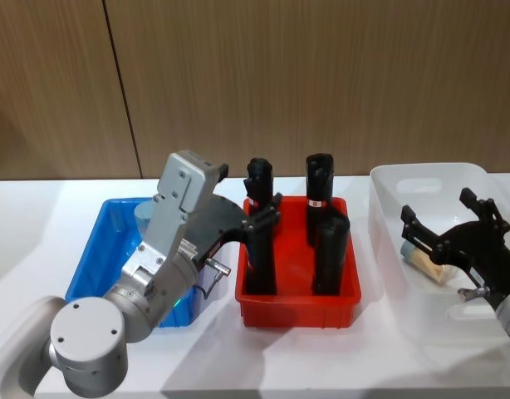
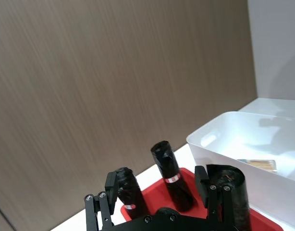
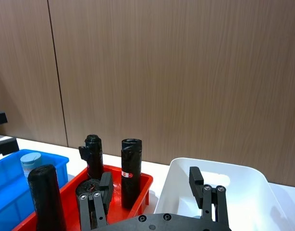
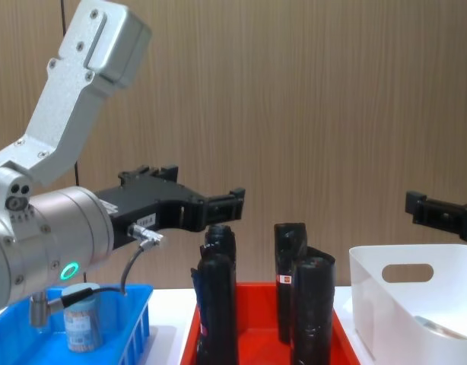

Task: Pick the cotton swabs from the blue box and place them into the white box.

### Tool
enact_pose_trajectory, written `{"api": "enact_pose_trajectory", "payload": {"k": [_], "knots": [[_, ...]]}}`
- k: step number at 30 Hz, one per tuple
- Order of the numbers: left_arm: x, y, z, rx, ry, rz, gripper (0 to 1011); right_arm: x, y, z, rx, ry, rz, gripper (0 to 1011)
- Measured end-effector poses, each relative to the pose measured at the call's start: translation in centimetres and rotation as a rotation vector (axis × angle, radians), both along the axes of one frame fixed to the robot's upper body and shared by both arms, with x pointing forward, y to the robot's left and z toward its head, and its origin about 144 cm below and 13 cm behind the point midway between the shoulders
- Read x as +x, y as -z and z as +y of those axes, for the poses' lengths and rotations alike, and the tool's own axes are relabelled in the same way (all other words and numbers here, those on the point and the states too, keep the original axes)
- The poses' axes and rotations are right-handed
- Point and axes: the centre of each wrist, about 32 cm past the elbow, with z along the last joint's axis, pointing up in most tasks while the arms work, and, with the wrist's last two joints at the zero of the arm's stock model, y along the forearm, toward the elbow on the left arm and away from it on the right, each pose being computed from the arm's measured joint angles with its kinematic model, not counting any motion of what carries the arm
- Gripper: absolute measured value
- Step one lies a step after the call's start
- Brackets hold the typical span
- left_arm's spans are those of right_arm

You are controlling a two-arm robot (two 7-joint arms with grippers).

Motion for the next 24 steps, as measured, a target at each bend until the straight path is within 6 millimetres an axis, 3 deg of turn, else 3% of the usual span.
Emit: {"api": "enact_pose_trajectory", "payload": {"k": [24], "knots": [[-0.72, 0.07, -0.87, -0.004, -0.059, -0.051, 1004, -0.01, 0.01, 0.03, -0.001, -0.001, 0.0, 1001]]}}
